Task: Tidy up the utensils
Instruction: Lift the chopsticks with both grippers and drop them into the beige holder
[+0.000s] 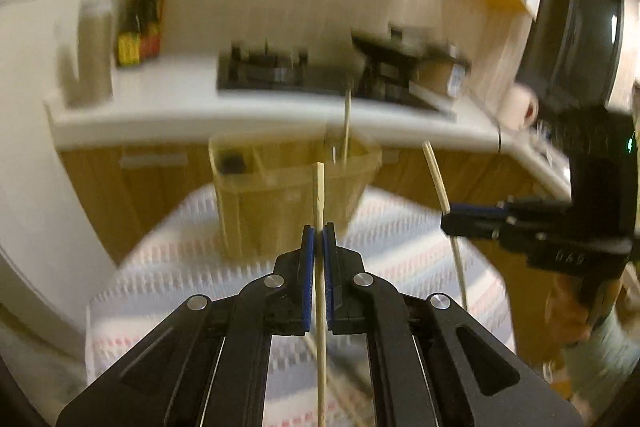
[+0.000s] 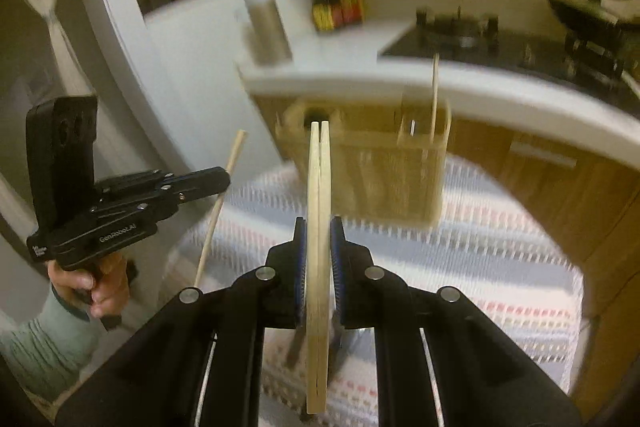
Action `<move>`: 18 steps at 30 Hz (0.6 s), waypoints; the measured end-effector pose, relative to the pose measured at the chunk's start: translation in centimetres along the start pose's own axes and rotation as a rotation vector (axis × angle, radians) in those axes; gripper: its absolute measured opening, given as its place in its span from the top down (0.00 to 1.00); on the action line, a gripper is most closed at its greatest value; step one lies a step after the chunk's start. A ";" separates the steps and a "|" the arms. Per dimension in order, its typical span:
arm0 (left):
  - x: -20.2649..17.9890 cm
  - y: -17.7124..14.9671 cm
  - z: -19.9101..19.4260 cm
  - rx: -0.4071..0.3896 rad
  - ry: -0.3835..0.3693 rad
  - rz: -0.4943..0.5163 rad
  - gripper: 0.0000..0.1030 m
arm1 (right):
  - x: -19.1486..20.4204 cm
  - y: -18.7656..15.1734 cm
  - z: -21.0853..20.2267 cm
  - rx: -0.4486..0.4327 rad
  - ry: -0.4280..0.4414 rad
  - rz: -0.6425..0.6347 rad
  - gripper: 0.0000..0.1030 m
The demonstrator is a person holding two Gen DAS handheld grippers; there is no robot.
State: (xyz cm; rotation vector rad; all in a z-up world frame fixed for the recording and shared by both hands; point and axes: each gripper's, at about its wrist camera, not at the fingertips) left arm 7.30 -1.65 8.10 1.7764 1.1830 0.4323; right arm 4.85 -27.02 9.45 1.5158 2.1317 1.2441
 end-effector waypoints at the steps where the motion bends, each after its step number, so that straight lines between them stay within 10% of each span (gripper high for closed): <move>1: 0.1 1.1 -0.8 -0.056 0.006 -0.002 0.98 | 0.2 0.8 -0.4 -0.037 -0.012 -0.006 0.90; 18: 1.4 10.3 0.1 -0.539 0.011 -0.045 0.98 | -0.8 10.7 -1.1 -0.495 -0.183 -0.052 0.90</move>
Point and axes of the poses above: each gripper's, at about its wrist camera, not at the fingertips, and z roughly the way its jaws point, x to its left, y to its top, and after that the axes turned 1 degree about z, right-handed
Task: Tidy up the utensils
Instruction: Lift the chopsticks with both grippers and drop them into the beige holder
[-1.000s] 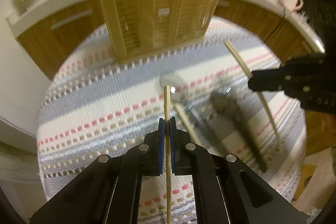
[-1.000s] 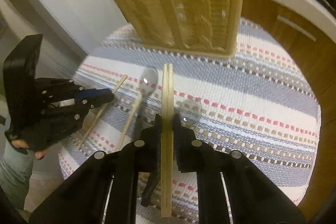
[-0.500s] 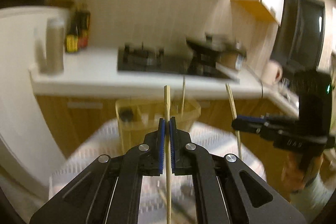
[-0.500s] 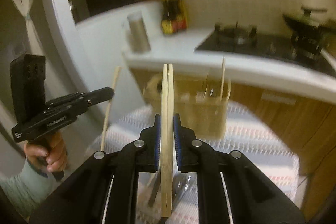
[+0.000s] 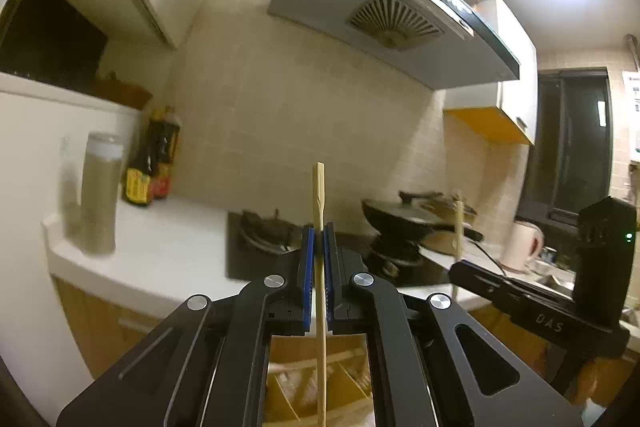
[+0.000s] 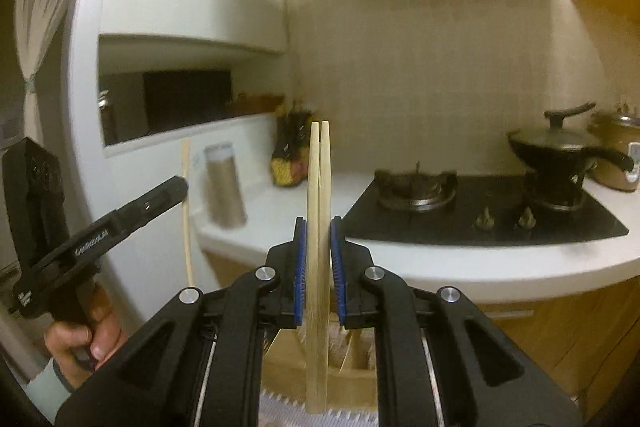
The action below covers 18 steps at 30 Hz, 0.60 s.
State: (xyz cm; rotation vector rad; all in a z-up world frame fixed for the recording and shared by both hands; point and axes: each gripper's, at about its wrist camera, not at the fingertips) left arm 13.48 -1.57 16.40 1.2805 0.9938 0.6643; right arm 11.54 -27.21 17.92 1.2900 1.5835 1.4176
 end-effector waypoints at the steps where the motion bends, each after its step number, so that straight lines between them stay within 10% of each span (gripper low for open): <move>1: 0.1 -0.1 0.5 -0.016 0.012 0.009 0.98 | -0.2 0.1 0.5 -0.017 -0.012 -0.004 0.90; 18: 4.0 -5.6 5.8 -0.023 0.108 0.030 0.98 | -2.3 -4.4 6.8 -0.056 -0.121 -0.036 0.90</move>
Point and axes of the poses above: each gripper's, at about its wrist camera, not at the fingertips, and z roughly the way its jaws point, x to its left, y to its top, and after that the axes turned 1 degree about z, right-handed
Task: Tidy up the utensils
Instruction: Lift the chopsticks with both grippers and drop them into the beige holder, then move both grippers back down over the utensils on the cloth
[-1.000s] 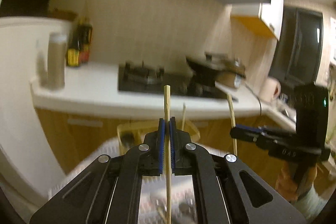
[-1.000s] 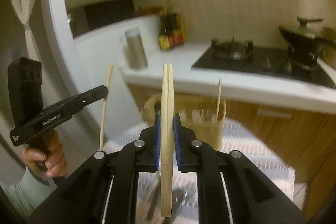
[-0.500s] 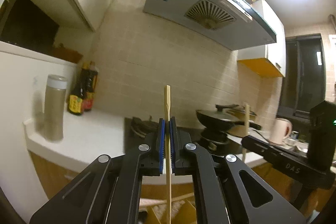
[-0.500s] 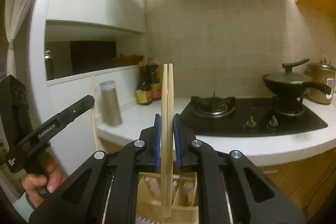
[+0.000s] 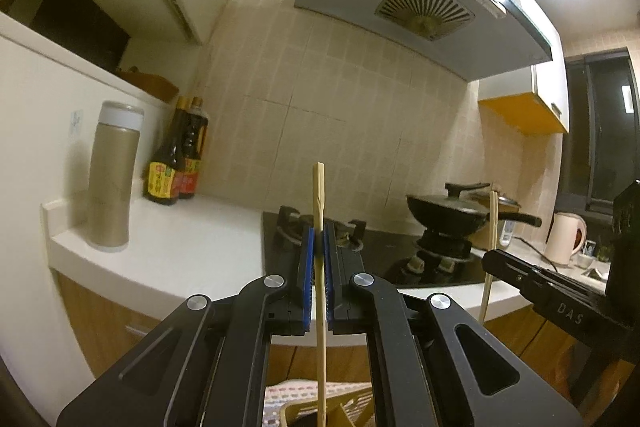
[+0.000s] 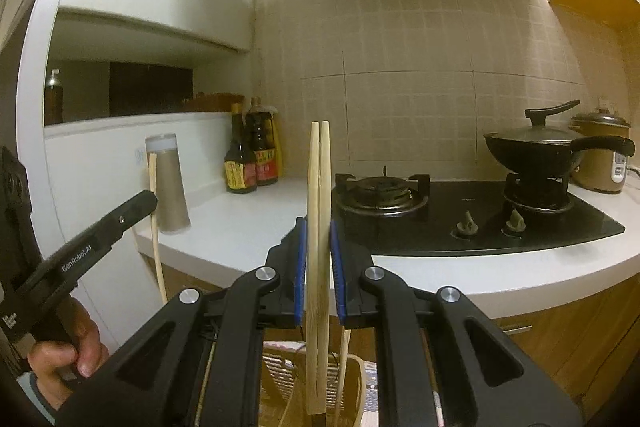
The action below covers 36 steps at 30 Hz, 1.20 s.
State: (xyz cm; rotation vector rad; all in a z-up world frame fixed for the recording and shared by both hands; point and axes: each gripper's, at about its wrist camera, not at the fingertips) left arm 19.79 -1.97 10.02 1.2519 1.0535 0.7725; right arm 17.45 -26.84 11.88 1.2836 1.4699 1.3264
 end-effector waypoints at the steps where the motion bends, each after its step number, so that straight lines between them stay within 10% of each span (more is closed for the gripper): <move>1: 0.0 -0.2 0.0 0.000 -0.001 0.003 0.98 | 0.0 -0.3 0.0 -0.001 -0.003 -0.007 0.90; 13: -0.2 -1.6 -1.2 0.063 -0.036 0.030 0.92 | -1.3 -2.9 -1.2 0.049 0.028 0.026 0.85; 17: -0.2 -1.8 -2.4 0.083 -0.046 0.030 0.70 | -1.7 -3.5 -3.0 0.052 0.028 0.036 0.44; 36: -4.1 -0.1 -11.8 0.207 -0.109 0.081 0.51 | 0.0 -5.6 -10.4 0.373 -0.013 -0.046 0.44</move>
Point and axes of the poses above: each gripper's, at about its wrist camera, not at the fingertips, and z roughly the way its jaws point, x to its left, y to its top, and after that the axes turned 1 degree about z, right-handed
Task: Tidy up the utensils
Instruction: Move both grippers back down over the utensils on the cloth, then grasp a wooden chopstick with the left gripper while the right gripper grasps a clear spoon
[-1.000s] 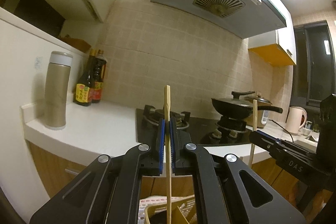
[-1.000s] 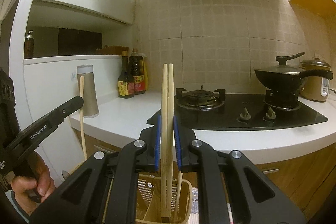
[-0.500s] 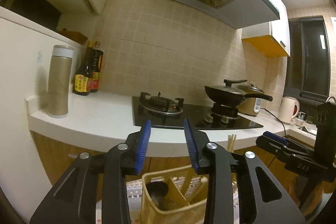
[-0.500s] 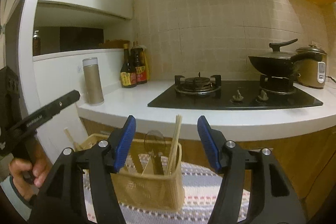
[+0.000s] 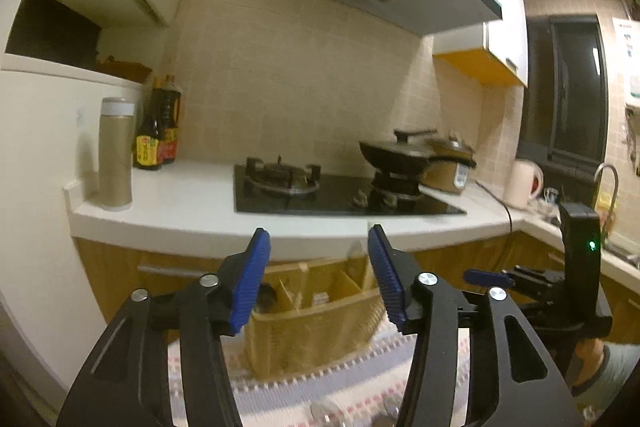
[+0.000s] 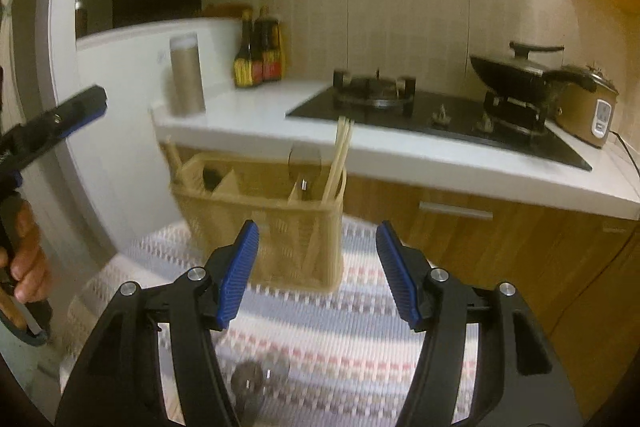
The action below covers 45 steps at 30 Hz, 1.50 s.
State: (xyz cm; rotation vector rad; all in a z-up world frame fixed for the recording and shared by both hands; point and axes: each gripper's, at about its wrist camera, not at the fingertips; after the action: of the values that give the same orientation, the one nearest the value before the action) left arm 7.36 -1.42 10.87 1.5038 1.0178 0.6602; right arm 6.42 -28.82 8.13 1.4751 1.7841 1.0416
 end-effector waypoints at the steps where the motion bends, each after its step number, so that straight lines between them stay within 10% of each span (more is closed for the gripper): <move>1: -0.4 -0.4 -0.2 0.022 -0.002 0.009 0.51 | 0.2 -0.3 -0.1 0.028 0.005 -0.005 0.44; 13: -2.7 -6.7 -0.2 0.375 0.121 0.083 0.51 | 1.7 -4.9 1.5 0.345 0.012 -0.008 0.44; 23: 0.1 -14.8 4.5 0.798 -0.095 -0.105 0.59 | 1.4 -7.3 6.1 0.577 0.099 0.084 0.45; 45: -3.3 -17.9 10.2 0.985 0.012 0.162 0.91 | 3.2 -7.6 12.8 0.771 0.102 0.113 0.54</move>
State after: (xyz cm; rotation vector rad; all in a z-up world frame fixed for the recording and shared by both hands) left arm 10.29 -9.64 -8.06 2.4480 1.3247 0.2554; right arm 12.52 -23.80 -4.88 2.0013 2.3441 0.4799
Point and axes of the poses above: each gripper's, at about its wrist camera, not at the fingertips, and z roughly the way its jaws point, x to its left, y to its top, and after that the axes turned 1 degree about z, right-handed
